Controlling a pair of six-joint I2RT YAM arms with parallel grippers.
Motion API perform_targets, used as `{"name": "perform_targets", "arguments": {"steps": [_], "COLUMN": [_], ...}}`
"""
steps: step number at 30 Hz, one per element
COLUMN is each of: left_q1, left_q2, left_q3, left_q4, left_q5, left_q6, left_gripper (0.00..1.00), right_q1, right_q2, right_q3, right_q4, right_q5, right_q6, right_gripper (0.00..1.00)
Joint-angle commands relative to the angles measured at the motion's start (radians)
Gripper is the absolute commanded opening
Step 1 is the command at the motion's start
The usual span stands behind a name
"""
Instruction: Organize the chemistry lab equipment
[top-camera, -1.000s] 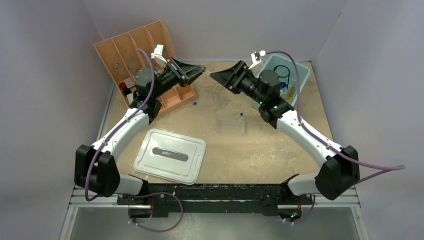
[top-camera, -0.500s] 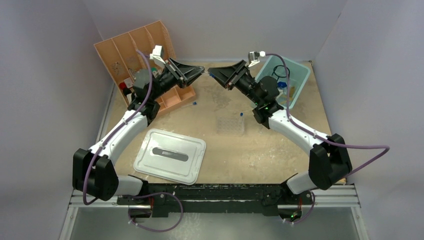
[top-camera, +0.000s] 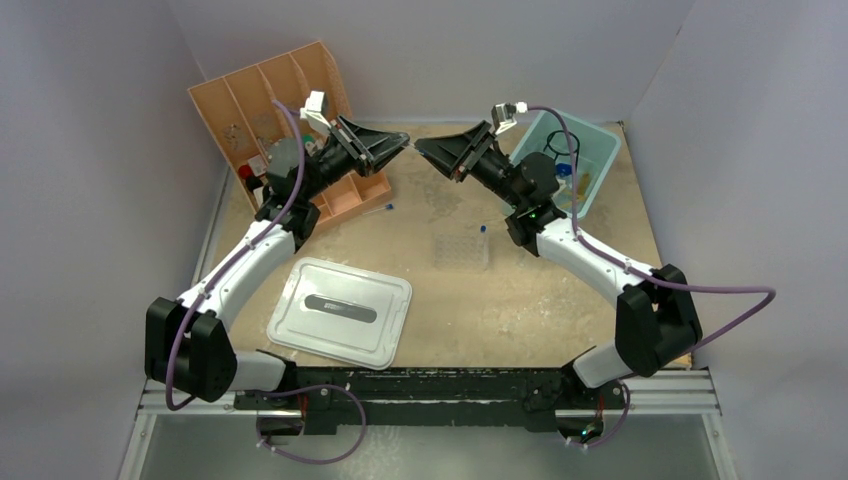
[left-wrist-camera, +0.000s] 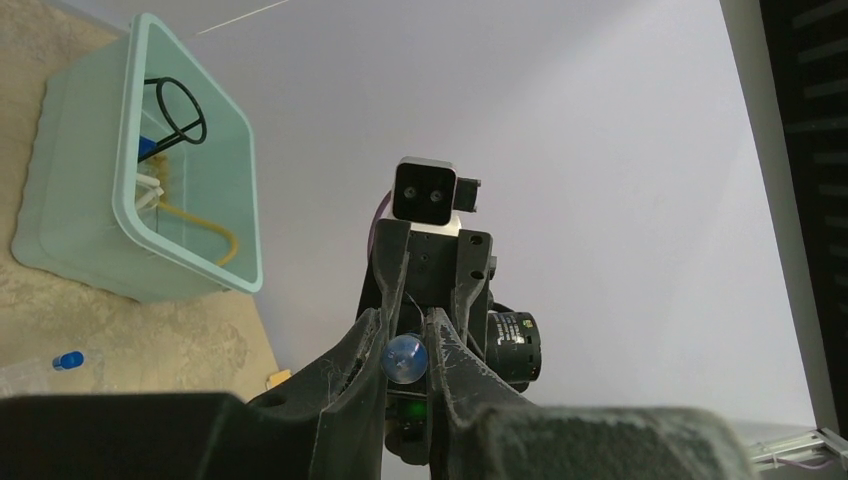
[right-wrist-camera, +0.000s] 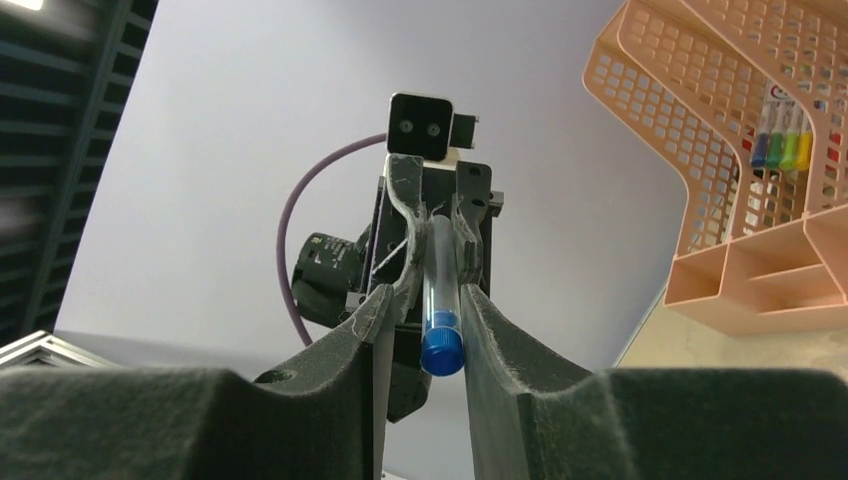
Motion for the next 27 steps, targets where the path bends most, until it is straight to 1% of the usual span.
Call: {"name": "perform_targets", "arguments": {"steps": [1,4,11,12,16,17,18,20,22,24,25,27], "left_q1": [0.000,0.000,0.000,0.000,0.000,0.001,0.003,0.009,0.017,0.028,0.033,0.037], "left_q2": [-0.006,-0.001,0.001,0.001,-0.001,-0.002,-0.005,-0.016,-0.031,-0.046,-0.059,-0.076], "left_q3": [0.015,0.021,0.023,0.022,0.025,0.032,0.040,0.058,0.078,0.096,0.101,0.108], "left_q4": [0.019,0.010,-0.015,-0.023,-0.109,-0.154,-0.202,-0.296,-0.395,-0.495,-0.583,-0.674], "left_q5": [-0.010,-0.013,-0.011,-0.010,-0.009,-0.015,-0.024,-0.042,-0.079,-0.133,-0.164,-0.232], "left_q6": [0.027,0.036,0.059,0.069,0.142,0.172,0.202,0.280,0.382,0.466,0.504,0.582], "left_gripper": [0.00,0.00,0.00,0.06,0.48,0.57,0.63,0.70,0.73,0.74,0.74,0.75], "right_q1": [0.001,0.001,0.001,0.000,-0.019,-0.029,-0.043,-0.073,-0.105,-0.131,-0.140,-0.148], "right_q2": [-0.014,-0.013,-0.021,-0.023,-0.038,-0.045,-0.057,-0.086,-0.123,-0.155,-0.165,-0.161], "right_q3": [0.012,0.018,0.022,0.027,0.033,0.032,0.026,0.010,0.006,0.024,0.044,0.109], "right_q4": [0.020,0.006,-0.022,-0.033,-0.106,-0.141,-0.179,-0.257,-0.411,-0.589,-0.697,-0.941], "right_q5": [-0.053,-0.056,-0.052,-0.052,-0.065,-0.070,-0.073,-0.082,-0.087,-0.087,-0.086,-0.060], "right_q6": [0.002,-0.005,-0.012,-0.019,-0.082,-0.100,-0.119,-0.156,-0.233,-0.333,-0.391,-0.535], "right_gripper": [0.31,0.30,0.14,0.13,0.08,0.07,0.07,0.06,0.06,0.06,0.06,0.06]}}
